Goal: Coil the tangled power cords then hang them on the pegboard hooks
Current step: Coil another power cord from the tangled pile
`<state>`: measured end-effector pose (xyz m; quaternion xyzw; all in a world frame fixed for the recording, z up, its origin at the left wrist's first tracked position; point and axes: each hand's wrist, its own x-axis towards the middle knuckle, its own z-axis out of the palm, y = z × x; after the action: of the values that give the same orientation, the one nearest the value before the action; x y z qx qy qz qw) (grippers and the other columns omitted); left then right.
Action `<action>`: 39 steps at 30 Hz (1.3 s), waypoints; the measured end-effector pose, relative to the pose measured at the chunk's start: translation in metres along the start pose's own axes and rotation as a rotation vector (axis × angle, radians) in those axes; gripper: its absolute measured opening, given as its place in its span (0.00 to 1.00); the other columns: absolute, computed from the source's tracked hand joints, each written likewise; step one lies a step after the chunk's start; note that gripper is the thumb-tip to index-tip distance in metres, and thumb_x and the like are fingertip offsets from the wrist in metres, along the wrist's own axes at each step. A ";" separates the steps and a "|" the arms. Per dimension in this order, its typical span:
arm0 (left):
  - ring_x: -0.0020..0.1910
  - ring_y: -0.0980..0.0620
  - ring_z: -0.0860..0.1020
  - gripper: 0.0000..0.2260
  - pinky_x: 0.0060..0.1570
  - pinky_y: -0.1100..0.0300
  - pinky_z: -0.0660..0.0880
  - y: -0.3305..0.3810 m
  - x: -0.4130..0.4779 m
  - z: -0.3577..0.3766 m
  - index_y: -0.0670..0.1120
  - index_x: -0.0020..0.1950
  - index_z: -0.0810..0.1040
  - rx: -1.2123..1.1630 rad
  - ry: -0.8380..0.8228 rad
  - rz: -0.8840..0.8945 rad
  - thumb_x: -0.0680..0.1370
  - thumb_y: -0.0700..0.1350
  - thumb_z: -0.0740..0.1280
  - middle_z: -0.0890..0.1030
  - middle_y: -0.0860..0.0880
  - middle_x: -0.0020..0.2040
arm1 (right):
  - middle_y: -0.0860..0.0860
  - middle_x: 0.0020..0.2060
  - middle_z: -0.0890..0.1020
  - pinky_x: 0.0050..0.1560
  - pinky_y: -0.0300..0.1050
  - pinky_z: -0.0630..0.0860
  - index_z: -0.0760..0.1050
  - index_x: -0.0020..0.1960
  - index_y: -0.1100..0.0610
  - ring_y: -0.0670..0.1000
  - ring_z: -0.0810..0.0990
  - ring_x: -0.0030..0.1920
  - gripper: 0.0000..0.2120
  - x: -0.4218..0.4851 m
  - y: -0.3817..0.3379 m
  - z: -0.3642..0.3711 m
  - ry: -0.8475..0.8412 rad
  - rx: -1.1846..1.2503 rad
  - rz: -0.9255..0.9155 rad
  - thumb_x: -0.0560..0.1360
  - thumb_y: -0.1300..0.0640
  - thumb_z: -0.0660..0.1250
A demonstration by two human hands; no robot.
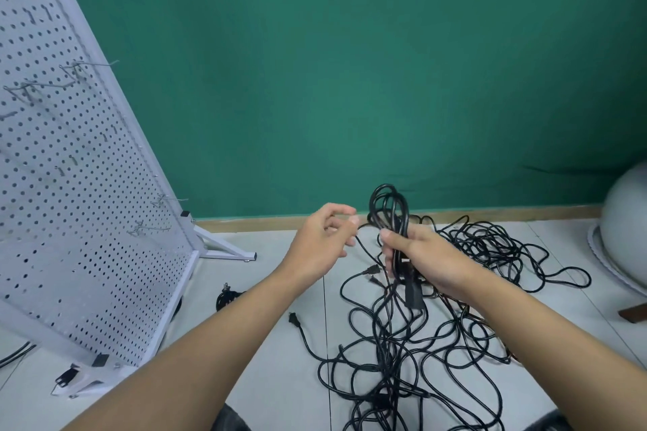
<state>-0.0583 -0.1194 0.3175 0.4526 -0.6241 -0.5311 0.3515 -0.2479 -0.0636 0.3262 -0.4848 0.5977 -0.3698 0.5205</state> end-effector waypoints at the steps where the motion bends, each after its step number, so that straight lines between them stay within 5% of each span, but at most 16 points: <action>1: 0.50 0.54 0.84 0.08 0.53 0.55 0.81 -0.002 -0.001 0.000 0.52 0.61 0.79 0.026 -0.068 -0.048 0.84 0.47 0.64 0.85 0.49 0.51 | 0.56 0.35 0.79 0.41 0.48 0.80 0.73 0.46 0.61 0.53 0.79 0.35 0.13 0.000 -0.001 -0.003 0.022 0.075 -0.013 0.85 0.54 0.62; 6: 0.58 0.55 0.82 0.14 0.64 0.56 0.77 -0.023 -0.006 0.005 0.52 0.63 0.80 0.374 -0.503 -0.084 0.80 0.39 0.67 0.84 0.53 0.58 | 0.55 0.37 0.79 0.52 0.53 0.83 0.74 0.48 0.63 0.52 0.81 0.37 0.12 -0.002 -0.007 -0.004 0.070 0.328 -0.101 0.85 0.55 0.61; 10: 0.57 0.52 0.84 0.08 0.66 0.56 0.75 -0.031 -0.010 0.016 0.49 0.58 0.81 0.421 -0.649 -0.088 0.84 0.49 0.65 0.86 0.48 0.55 | 0.54 0.37 0.78 0.56 0.59 0.82 0.73 0.46 0.60 0.52 0.80 0.37 0.11 -0.002 -0.008 -0.007 0.149 0.412 -0.096 0.84 0.55 0.63; 12: 0.47 0.50 0.84 0.12 0.57 0.57 0.78 -0.030 -0.007 0.016 0.45 0.55 0.82 0.427 -0.608 -0.077 0.86 0.48 0.61 0.86 0.45 0.46 | 0.55 0.36 0.80 0.57 0.60 0.80 0.74 0.46 0.60 0.55 0.82 0.37 0.12 -0.002 -0.005 -0.013 0.194 0.354 -0.074 0.85 0.53 0.64; 16: 0.31 0.56 0.73 0.11 0.41 0.57 0.77 -0.023 -0.002 0.006 0.52 0.51 0.85 0.614 -0.390 0.125 0.85 0.50 0.64 0.74 0.56 0.30 | 0.56 0.38 0.80 0.56 0.60 0.81 0.73 0.51 0.62 0.58 0.82 0.40 0.11 -0.002 -0.002 -0.022 0.246 0.287 -0.071 0.85 0.54 0.62; 20: 0.39 0.58 0.73 0.11 0.43 0.59 0.69 -0.011 -0.008 0.009 0.50 0.56 0.86 0.765 -0.349 0.291 0.84 0.51 0.65 0.74 0.58 0.39 | 0.56 0.38 0.79 0.49 0.55 0.83 0.72 0.52 0.62 0.55 0.82 0.39 0.10 0.000 0.001 -0.019 0.236 0.257 -0.034 0.85 0.54 0.62; 25: 0.46 0.52 0.74 0.11 0.47 0.53 0.73 -0.004 -0.012 0.013 0.51 0.57 0.84 0.850 -0.306 0.420 0.84 0.53 0.64 0.76 0.54 0.45 | 0.56 0.37 0.79 0.38 0.47 0.84 0.74 0.52 0.63 0.53 0.83 0.35 0.09 0.002 0.003 -0.015 0.283 0.214 -0.001 0.85 0.57 0.64; 33: 0.43 0.53 0.74 0.09 0.44 0.55 0.74 -0.005 -0.003 -0.003 0.52 0.55 0.85 0.864 -0.150 0.303 0.83 0.50 0.65 0.72 0.59 0.38 | 0.60 0.46 0.87 0.55 0.60 0.83 0.75 0.58 0.64 0.58 0.88 0.50 0.11 -0.002 -0.002 -0.022 0.229 0.267 0.045 0.85 0.56 0.63; 39: 0.43 0.49 0.71 0.11 0.40 0.57 0.64 0.001 -0.007 0.005 0.49 0.52 0.86 0.970 -0.151 0.332 0.83 0.47 0.63 0.70 0.54 0.39 | 0.60 0.47 0.87 0.36 0.49 0.84 0.76 0.57 0.65 0.55 0.87 0.47 0.12 0.002 0.002 -0.014 0.234 0.234 0.075 0.85 0.55 0.63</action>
<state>-0.0606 -0.1108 0.3180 0.4187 -0.8857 -0.1489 0.1345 -0.2625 -0.0659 0.3264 -0.3519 0.6247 -0.4711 0.5138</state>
